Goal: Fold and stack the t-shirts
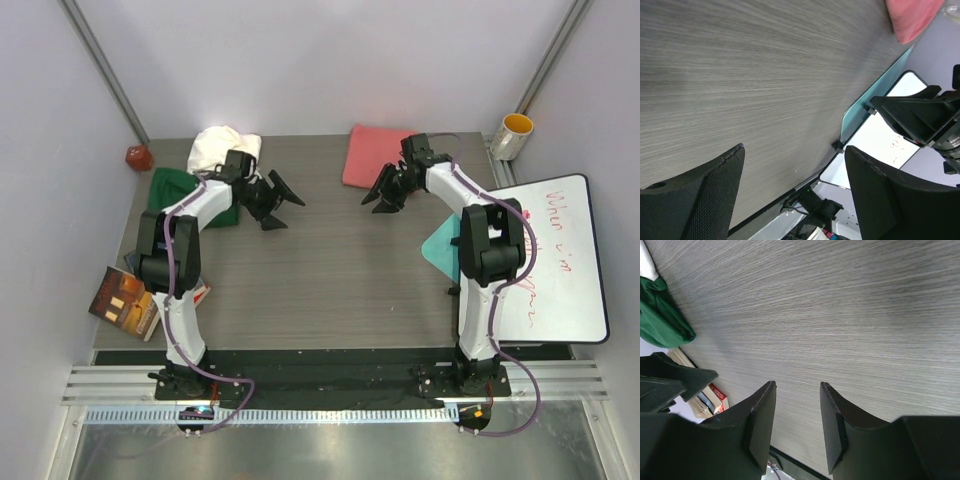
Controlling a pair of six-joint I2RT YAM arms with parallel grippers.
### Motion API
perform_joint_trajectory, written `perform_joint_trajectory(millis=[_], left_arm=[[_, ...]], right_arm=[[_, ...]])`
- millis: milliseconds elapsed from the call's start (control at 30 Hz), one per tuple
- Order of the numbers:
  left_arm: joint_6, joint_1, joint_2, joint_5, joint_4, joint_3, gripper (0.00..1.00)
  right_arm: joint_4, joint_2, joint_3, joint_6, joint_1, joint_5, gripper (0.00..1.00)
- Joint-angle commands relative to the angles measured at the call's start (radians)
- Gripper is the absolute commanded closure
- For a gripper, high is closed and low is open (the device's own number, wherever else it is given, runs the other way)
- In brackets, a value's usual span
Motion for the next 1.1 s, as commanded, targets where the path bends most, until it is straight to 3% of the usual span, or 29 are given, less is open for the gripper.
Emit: perform_joint_trajectory(millis=[0,200,367,533,633,700,800,1067], left_arm=[[0.027,0.003,-0.01,-0.014,-0.004,0.074,0.18],[0.113,0.023,-0.033,-0.231,-0.121,0.143,0.14],[0.061,0.153,-0.071,-0.392,-0.175,0.169,0.14],[0.151,0.196,-0.108,-0.614,-0.213,0.269,0.11],[0.107,0.279,-0.046,-0.591,-0.247,0.355,0.07],[0.075,0.339,-0.001,-0.476,-0.172,0.375,0.07],[0.082,0.359,0.099,-0.399,-0.123,0.468,0.06],[0.102,0.359,0.304,-0.37,-0.13,0.668,0.08]], right_arm=[[-0.007,-0.007,0.069,-0.033,-0.003,-0.02,0.54],[-0.007,0.021,0.102,-0.039,-0.001,-0.04,0.5],[-0.008,0.03,0.123,-0.047,-0.001,-0.045,0.48],[-0.018,0.038,0.135,-0.055,-0.001,-0.048,0.48],[-0.024,0.033,0.123,-0.053,-0.001,-0.051,0.48],[-0.024,0.019,0.108,-0.055,-0.003,-0.051,0.48],[-0.024,0.004,0.079,-0.059,-0.001,-0.053,0.48],[-0.074,-0.05,0.025,-0.104,-0.003,-0.036,0.48]])
